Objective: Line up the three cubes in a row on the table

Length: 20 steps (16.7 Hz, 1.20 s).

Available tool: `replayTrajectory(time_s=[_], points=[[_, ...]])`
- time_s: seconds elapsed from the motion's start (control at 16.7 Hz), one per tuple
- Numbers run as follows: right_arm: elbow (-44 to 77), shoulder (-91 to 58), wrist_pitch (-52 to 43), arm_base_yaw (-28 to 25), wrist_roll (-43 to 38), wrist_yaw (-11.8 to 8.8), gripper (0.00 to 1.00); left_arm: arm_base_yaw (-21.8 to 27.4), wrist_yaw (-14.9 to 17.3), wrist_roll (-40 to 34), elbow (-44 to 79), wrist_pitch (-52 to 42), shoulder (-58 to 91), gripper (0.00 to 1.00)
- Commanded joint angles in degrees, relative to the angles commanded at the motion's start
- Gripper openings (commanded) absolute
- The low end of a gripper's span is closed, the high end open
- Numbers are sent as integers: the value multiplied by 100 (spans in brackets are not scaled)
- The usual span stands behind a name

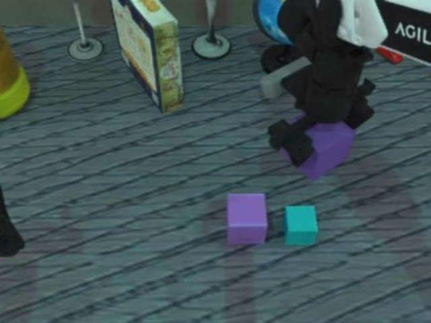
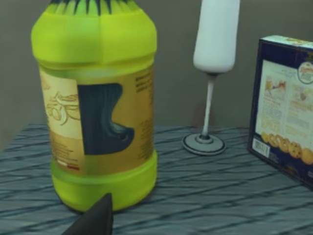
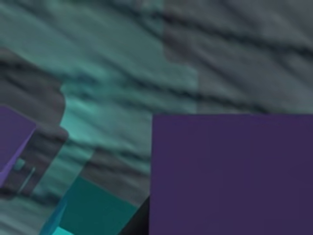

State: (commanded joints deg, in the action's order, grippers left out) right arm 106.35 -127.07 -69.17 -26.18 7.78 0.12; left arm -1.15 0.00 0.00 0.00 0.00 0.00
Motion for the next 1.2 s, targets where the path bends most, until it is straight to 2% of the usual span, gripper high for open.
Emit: replayTrajectory(time_s=[0.18,0.3,0.66,0.84,1.02,1.2], points=[[527,-290,-258,-284,-538,8,0,0,0,0,0,0,0,100],[1079,-586,-530,-576,-1191,17,0,0,0,0,0,0,0,100],[2985,-1607,-1540,-1690,-4142,37,0,0,0,0,0,0,0,100],[3808,-1981,-1941,-2189,-5294,50,0,0,0,0,0,0,0,100],[4303,-2164,-2157,-2493,-5912,65,0,0,0,0,0,0,0,100],[4392,-2187,-2190,-2547,-6021,70,0,0,0,0,0,0,0,100]])
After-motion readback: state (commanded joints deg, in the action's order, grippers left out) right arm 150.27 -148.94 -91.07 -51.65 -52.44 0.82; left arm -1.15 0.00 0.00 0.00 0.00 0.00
